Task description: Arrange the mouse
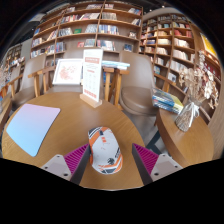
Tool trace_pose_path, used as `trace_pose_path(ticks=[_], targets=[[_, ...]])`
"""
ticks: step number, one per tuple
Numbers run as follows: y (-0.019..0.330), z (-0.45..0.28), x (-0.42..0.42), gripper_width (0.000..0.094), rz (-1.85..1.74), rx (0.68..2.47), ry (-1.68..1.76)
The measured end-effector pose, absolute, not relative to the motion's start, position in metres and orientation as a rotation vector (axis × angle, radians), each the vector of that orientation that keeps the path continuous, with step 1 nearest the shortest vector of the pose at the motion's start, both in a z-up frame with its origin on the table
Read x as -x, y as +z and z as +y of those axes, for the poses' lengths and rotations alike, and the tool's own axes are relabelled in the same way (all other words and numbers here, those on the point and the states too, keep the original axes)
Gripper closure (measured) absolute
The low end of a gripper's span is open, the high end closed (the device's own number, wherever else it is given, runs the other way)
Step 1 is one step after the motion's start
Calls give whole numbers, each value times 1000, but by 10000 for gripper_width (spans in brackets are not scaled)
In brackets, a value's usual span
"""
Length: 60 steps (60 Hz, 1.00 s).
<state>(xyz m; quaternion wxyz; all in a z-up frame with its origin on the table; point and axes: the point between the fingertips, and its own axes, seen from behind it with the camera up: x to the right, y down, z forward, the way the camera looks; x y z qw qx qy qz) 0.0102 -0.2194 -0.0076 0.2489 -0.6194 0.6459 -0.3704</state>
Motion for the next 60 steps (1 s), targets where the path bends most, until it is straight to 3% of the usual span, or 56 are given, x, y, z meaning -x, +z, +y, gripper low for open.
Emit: trace_pose_path(ticks=[16, 20, 23, 33, 45, 60], targets=[[-11, -221, -29, 121, 1790, 1662, -960], [-13, -216, -32, 235, 1786, 1653, -925], [-15, -207, -33, 417, 1779, 1644, -873], [-13, -209, -30, 501, 1798, 1669, -902], [30, -197, -25, 523, 1800, 1630, -961], [95, -77, -46, 523, 1675, 1617, -906]])
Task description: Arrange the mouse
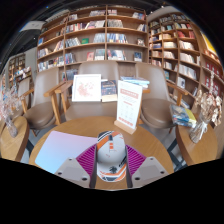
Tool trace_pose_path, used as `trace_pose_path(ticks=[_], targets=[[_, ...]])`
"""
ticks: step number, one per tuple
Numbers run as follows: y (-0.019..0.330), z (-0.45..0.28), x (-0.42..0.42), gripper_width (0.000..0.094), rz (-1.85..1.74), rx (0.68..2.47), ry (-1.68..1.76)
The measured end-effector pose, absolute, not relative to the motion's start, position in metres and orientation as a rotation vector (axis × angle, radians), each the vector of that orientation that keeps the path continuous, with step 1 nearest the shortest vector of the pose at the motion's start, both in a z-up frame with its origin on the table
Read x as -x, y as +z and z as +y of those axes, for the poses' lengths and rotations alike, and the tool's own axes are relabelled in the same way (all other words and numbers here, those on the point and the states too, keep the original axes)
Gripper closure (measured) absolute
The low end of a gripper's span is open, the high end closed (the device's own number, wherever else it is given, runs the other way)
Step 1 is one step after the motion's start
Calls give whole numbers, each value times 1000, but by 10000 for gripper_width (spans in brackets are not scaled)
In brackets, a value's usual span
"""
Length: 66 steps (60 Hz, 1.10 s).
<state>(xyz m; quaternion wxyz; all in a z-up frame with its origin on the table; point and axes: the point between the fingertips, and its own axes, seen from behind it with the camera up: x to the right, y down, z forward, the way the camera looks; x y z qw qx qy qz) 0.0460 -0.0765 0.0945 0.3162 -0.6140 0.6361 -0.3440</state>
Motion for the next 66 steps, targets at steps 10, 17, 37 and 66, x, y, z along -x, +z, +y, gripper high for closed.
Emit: trace_pose_path(ticks=[10, 17, 37, 66], targets=[[75, 22, -64, 526, 1639, 1663, -810], [45, 63, -73, 525, 1627, 1711, -805], [-9, 98, -81, 405, 1680, 1690, -728], [113, 59, 68, 78, 1541, 1619, -946]])
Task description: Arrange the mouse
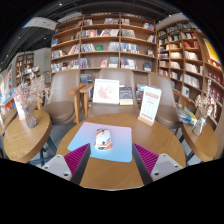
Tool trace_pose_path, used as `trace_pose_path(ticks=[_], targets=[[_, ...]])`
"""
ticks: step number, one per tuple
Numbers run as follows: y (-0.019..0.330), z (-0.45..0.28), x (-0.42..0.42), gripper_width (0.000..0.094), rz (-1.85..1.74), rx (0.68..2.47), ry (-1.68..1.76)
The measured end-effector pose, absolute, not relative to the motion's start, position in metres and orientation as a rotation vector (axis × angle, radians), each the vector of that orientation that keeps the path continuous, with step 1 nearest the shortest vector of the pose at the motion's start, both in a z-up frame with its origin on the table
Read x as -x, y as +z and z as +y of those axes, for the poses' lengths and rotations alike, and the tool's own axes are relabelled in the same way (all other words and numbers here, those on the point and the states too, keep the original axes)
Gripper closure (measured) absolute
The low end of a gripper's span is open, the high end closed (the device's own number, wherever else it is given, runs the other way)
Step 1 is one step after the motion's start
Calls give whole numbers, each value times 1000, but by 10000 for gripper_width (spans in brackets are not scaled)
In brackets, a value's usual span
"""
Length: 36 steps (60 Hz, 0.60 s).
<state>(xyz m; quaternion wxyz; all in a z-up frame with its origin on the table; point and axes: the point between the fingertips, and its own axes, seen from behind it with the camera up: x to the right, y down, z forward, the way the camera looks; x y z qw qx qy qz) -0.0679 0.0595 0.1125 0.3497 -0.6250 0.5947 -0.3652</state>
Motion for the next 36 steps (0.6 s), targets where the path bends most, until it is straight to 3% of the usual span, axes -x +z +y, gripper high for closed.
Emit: trace_pose_path(ticks=[17, 36], targets=[[104, 20, 182, 84, 1574, 1608, -1010], [91, 18, 223, 82, 1538, 1651, -1061]])
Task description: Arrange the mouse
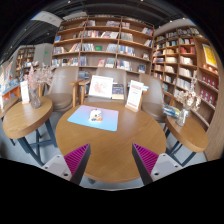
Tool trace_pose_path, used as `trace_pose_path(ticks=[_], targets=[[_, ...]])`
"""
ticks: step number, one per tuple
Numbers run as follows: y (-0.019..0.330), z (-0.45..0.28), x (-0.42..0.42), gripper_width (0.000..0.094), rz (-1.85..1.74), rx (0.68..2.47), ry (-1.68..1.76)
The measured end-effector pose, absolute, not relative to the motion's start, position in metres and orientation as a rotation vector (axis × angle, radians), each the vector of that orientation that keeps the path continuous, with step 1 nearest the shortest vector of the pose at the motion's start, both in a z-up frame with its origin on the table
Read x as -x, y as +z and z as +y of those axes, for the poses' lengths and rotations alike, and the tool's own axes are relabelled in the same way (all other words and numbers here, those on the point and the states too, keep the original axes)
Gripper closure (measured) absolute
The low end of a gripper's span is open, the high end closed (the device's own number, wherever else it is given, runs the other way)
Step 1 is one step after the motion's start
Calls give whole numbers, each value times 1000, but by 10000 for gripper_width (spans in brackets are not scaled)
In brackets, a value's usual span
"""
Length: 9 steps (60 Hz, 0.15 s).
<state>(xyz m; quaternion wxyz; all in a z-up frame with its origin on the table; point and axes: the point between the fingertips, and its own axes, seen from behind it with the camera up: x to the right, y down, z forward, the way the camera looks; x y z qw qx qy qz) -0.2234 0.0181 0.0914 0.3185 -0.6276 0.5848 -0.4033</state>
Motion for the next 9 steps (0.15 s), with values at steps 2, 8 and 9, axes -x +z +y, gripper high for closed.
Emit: trace_pose_path(ticks=[2, 8, 9], targets=[[91, 18, 224, 81, 1536, 1648, -1061], [84, 29, 227, 82, 1547, 1644, -1018], [83, 30, 227, 82, 1551, 1641, -1011]])
